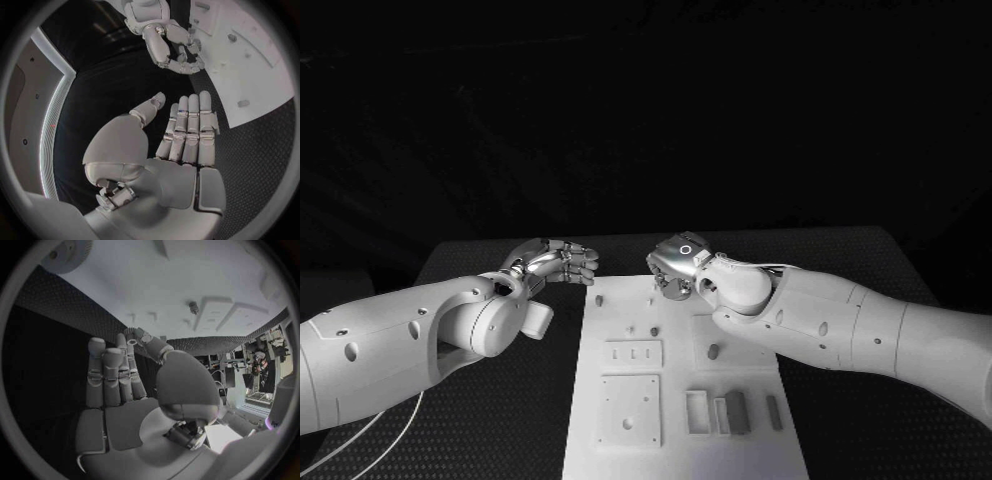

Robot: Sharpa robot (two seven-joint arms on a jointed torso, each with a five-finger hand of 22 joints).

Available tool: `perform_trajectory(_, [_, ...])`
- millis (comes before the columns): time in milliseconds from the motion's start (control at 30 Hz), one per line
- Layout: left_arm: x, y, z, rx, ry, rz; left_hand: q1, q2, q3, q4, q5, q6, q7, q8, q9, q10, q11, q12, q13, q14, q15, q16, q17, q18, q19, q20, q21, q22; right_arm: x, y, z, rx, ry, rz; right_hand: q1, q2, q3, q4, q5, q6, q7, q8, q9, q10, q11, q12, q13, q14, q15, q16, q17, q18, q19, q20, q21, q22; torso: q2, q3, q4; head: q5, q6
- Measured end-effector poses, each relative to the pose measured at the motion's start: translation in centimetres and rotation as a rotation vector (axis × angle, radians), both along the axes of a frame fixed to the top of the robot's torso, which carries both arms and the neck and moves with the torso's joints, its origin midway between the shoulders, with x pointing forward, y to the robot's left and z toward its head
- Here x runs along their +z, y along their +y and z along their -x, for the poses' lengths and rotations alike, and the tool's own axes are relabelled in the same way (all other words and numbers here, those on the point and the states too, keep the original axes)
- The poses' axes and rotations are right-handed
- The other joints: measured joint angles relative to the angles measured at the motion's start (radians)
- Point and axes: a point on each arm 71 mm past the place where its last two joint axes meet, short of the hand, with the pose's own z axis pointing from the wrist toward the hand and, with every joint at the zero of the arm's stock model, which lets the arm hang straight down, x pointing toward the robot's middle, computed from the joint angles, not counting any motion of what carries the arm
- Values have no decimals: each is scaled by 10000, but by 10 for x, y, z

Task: Assemble the parts on the task board

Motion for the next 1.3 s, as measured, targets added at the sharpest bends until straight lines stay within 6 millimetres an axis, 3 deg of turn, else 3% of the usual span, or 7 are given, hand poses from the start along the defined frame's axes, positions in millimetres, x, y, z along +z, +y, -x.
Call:
perform_trajectory(533, [2,-4,-1,-65,-43,16,0,0,0,0,0,0,0,0,0,0,0,0,-2,-1,-1,0,10,-43,0,0,0,-1,-10,9,-5,-14,23,184,3,-2,57,1,7,27,-28,37,-24,-6,2,-41,0,8,16,-2,-2,0,-16,17,37,0,23,0,-12,73,-53])
perform_trajectory(633, [3,-4,-1,-71,-54,19,0,0,0,0,0,0,0,0,0,0,0,0,-2,-1,-1,0,19,30,0,0,0,-1,-11,10,-5,-11,40,213,3,-2,58,1,8,26,-28,37,-24,-7,2,-51,0,-19,-8,-4,-2,0,-32,-10,37,0,24,8,-17,99,-65])
perform_trajectory(1300, [7,-8,-2,-151,-130,41,-41,-41,0,0,0,0,0,-41,1,0,0,0,5,-1,-1,-38,39,64,0,0,0,7,-14,8,-11,-120,60,346,4,-2,54,1,6,9,-13,21,-23,-2,41,-49,0,-24,-10,35,-4,-2,-31,-39,76,-1,60,12,-11,218,-237])
